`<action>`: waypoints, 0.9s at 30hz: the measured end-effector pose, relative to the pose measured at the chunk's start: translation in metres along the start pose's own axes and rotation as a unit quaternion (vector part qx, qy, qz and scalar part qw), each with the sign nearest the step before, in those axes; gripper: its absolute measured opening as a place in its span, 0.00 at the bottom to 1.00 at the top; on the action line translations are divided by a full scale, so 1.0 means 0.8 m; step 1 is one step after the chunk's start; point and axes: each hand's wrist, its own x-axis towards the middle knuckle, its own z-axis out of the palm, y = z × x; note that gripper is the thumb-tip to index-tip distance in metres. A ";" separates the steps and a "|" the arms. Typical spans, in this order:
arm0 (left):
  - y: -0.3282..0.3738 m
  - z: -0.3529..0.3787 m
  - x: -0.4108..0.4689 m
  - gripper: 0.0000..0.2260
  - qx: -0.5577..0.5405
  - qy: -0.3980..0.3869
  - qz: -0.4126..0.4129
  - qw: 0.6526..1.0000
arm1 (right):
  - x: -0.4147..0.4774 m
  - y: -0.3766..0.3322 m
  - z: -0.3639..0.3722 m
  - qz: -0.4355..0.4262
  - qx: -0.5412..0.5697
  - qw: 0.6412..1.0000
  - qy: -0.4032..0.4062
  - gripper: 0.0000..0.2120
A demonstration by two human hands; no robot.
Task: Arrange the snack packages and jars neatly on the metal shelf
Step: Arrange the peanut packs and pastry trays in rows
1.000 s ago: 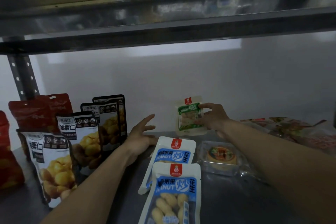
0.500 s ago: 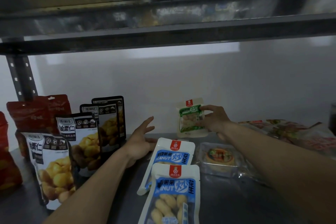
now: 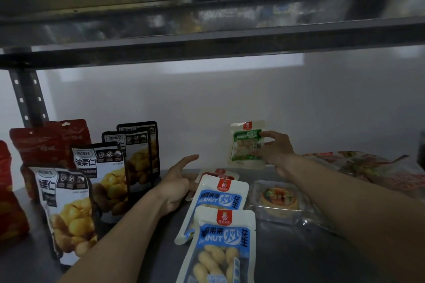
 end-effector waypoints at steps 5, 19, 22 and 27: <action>0.000 0.005 -0.005 0.33 -0.039 0.002 0.018 0.999 | 0.001 0.005 -0.001 0.027 -0.043 0.998 0.021 0.29; -0.002 0.011 -0.010 0.33 -0.046 0.043 0.033 0.997 | -0.032 -0.011 0.042 0.113 -0.109 0.962 -0.221 0.08; -0.003 0.010 -0.009 0.33 -0.033 0.048 0.024 0.998 | -0.023 -0.013 0.040 0.092 -0.189 0.955 -0.210 0.08; -0.002 0.012 -0.008 0.29 0.012 0.064 0.016 0.998 | -0.021 -0.024 0.028 0.011 -0.310 0.937 -0.162 0.13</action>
